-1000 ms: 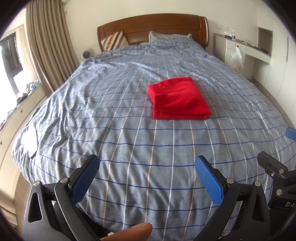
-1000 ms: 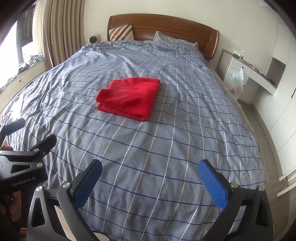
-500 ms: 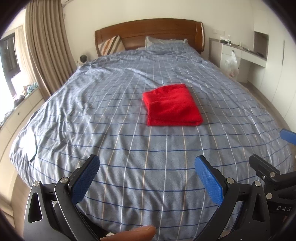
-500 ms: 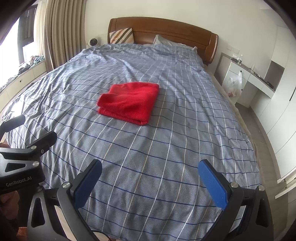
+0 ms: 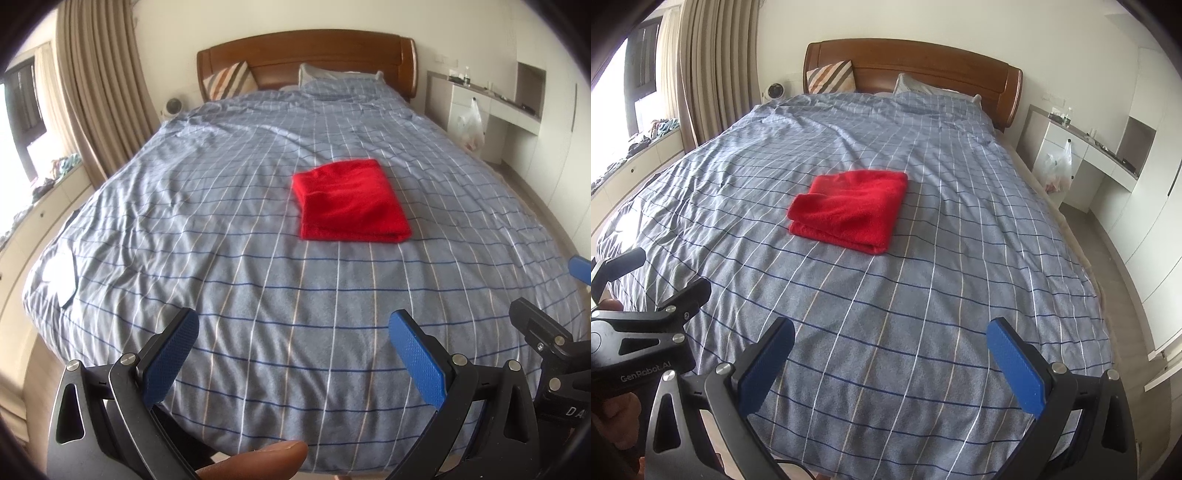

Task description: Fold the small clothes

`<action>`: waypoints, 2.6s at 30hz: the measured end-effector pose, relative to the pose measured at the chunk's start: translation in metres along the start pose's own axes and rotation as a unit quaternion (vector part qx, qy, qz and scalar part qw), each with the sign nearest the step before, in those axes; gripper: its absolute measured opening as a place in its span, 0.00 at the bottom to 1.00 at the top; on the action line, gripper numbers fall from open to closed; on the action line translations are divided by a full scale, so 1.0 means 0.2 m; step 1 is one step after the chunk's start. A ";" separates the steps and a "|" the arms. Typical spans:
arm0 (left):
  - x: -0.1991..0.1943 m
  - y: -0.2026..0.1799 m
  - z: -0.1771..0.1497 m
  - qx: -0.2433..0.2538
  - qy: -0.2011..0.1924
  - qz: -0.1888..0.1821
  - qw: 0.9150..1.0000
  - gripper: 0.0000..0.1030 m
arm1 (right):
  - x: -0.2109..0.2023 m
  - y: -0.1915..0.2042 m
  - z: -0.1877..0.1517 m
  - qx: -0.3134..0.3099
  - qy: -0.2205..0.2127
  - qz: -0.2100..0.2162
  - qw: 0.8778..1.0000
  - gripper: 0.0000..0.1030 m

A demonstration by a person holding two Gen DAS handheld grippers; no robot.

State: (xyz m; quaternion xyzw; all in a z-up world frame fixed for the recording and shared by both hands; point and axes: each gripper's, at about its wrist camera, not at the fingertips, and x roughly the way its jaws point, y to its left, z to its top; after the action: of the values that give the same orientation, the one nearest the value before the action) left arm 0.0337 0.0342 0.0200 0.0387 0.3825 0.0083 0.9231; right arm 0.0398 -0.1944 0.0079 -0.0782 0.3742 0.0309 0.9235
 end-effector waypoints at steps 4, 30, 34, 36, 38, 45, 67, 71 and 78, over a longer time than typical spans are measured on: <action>0.00 -0.01 0.00 0.002 -0.003 0.002 1.000 1.00 | 0.00 0.00 0.00 0.002 0.000 -0.002 1.000 0.99; -0.10 -0.04 0.04 0.002 -0.016 -0.017 1.000 1.00 | -0.14 -0.02 0.02 0.009 -0.031 0.001 0.999 0.99; -0.11 -0.04 0.04 0.004 -0.018 -0.015 1.000 1.00 | -0.14 -0.03 0.03 0.010 -0.032 0.003 0.999 0.99; -0.11 -0.04 0.04 0.002 -0.016 -0.018 1.000 1.00 | -0.15 -0.03 0.03 0.013 -0.033 0.008 0.999 0.99; -0.11 -0.04 0.04 0.001 -0.014 -0.020 1.000 1.00 | -0.15 -0.03 0.03 0.014 -0.035 0.007 0.999 0.99; -0.11 -0.03 0.04 -0.004 -0.013 -0.018 1.000 1.00 | -0.16 -0.04 0.04 0.016 -0.037 0.011 0.999 0.99; -0.11 -0.03 0.05 -0.007 -0.006 -0.025 1.000 1.00 | -0.19 -0.06 0.04 0.018 -0.042 -0.011 0.999 0.99; -0.12 -0.04 0.05 -0.002 -0.005 -0.025 1.000 1.00 | -0.20 -0.08 0.04 0.018 -0.045 -0.023 0.999 0.99; -0.11 -0.08 0.05 0.003 -0.002 -0.029 1.000 1.00 | -0.21 -0.10 0.04 0.019 -0.050 -0.038 0.998 0.99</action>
State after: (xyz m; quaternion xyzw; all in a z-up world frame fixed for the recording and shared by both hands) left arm 0.0248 0.0159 0.0426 0.0307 0.3819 -0.0195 0.9235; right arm 0.0178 -0.2133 0.0454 -0.0737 0.3249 -0.0078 0.9428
